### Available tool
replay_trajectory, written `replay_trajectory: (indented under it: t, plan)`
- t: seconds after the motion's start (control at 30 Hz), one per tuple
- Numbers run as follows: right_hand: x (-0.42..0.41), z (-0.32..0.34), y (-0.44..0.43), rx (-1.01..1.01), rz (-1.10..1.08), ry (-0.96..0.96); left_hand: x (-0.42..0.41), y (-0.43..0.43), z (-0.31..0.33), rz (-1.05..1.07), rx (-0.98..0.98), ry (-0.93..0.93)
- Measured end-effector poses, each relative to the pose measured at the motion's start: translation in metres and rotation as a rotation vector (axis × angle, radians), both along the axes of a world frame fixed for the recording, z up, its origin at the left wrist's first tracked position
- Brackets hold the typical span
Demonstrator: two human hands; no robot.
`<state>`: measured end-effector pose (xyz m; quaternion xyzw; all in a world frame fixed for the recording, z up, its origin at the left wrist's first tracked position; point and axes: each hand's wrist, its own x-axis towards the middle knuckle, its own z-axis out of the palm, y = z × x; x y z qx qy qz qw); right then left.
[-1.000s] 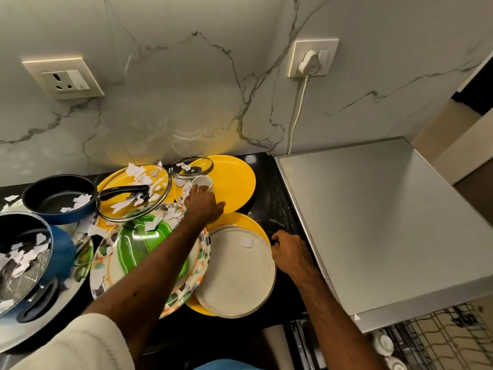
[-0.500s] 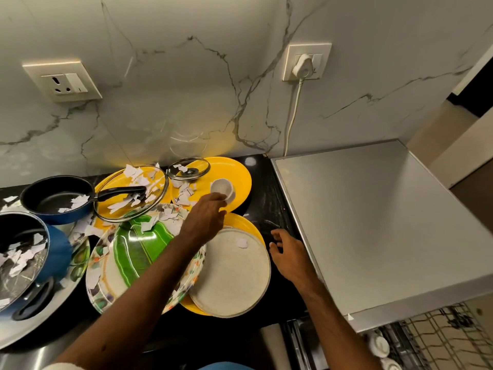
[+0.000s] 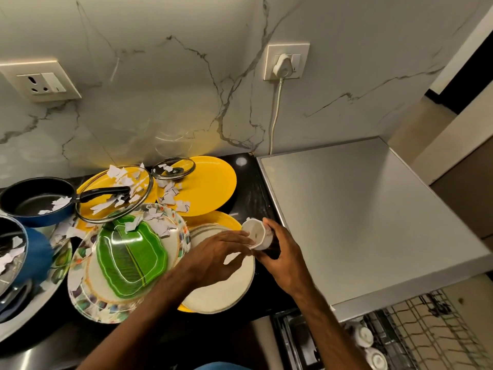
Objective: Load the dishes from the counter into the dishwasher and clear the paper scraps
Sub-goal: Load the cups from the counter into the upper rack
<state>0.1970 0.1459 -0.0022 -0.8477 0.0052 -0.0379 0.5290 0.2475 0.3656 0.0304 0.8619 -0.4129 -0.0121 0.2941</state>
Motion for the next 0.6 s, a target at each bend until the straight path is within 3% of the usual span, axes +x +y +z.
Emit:
replay_trajectory:
  t: [0.17, 0.37, 0.6]
  plan:
    - [-0.019, 0.003, -0.012, 0.035, -0.072, -0.016, -0.014, -0.025, 0.001, 0.024, 0.061, 0.018]
    - [-0.046, 0.006, -0.038, 0.045, -0.155, -0.014, -0.02, -0.076, -0.007, 0.004, 0.1, 0.213]
    - [-0.103, -0.009, -0.073, 0.196, -0.432, 0.068, -0.042, -0.136, -0.016, 0.037, -0.145, 0.693]
